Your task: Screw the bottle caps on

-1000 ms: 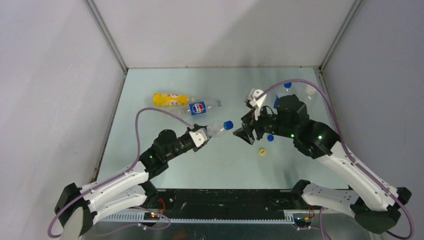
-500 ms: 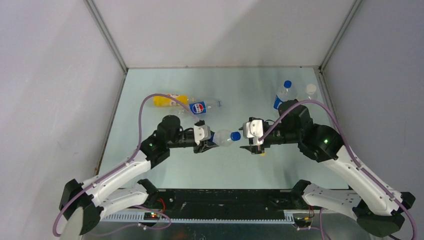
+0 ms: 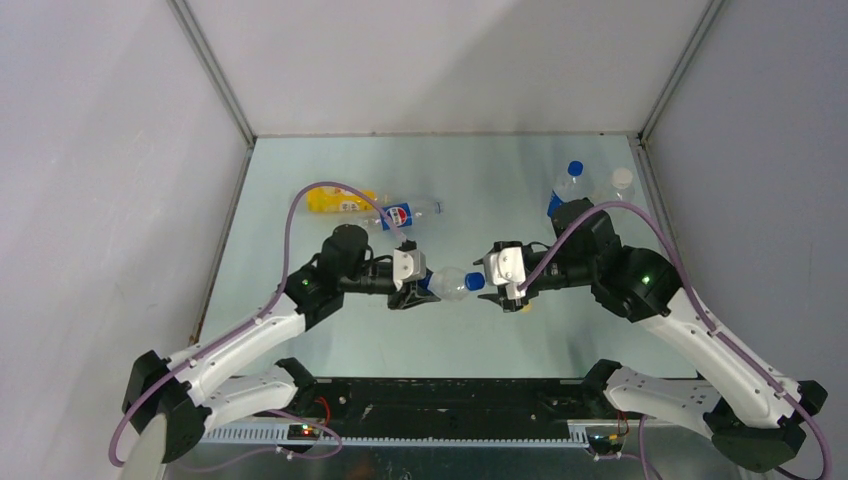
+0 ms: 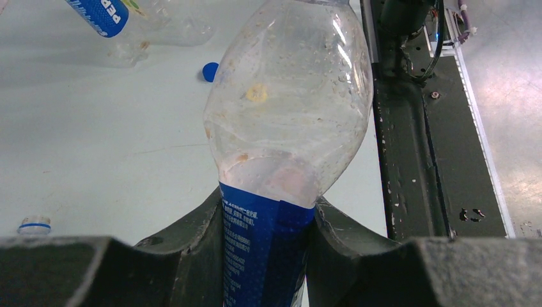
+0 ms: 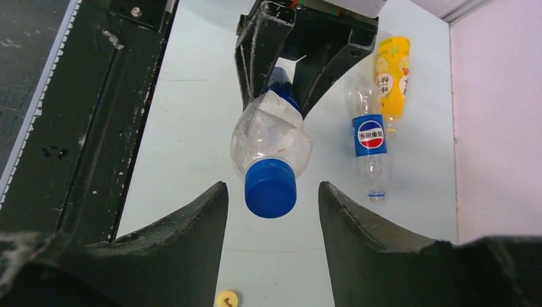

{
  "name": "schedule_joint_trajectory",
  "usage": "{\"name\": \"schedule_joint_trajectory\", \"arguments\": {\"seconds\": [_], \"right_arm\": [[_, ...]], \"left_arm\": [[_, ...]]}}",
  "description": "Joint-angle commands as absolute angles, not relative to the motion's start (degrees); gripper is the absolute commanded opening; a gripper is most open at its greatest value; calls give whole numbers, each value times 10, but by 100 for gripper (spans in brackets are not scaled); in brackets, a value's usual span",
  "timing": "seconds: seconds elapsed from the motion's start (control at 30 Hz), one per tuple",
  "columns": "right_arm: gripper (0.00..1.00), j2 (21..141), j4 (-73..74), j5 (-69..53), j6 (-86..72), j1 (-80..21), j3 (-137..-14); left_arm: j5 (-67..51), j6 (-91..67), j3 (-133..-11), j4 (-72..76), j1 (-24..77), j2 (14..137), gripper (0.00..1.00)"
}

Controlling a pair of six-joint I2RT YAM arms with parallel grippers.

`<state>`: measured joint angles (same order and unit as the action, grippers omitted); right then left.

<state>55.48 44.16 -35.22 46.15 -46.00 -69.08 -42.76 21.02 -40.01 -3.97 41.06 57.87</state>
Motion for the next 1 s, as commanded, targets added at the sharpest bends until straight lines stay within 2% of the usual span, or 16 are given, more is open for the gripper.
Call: {"name": "schedule_joint_trajectory", "arguments": {"seconds": [0.0, 0.4, 0.63, 0.77, 0.97], "right_arm": [[55, 558, 444, -382, 479, -461, -689], [36, 563, 457, -379, 472, -460, -690], [33, 575, 461, -373, 448, -460, -690], [27, 583, 432, -359, 376, -463, -690], [16, 599, 371, -272, 131, -483, -690]], "left_arm": [[-450, 221, -428, -42, 406, 578, 0], [-460, 222, -440, -36, 407, 580, 0], [-460, 212, -446, -14, 408, 584, 0], [-421, 200, -426, 28, 413, 570, 0], [-284, 185, -351, 126, 435, 505, 0]]}}
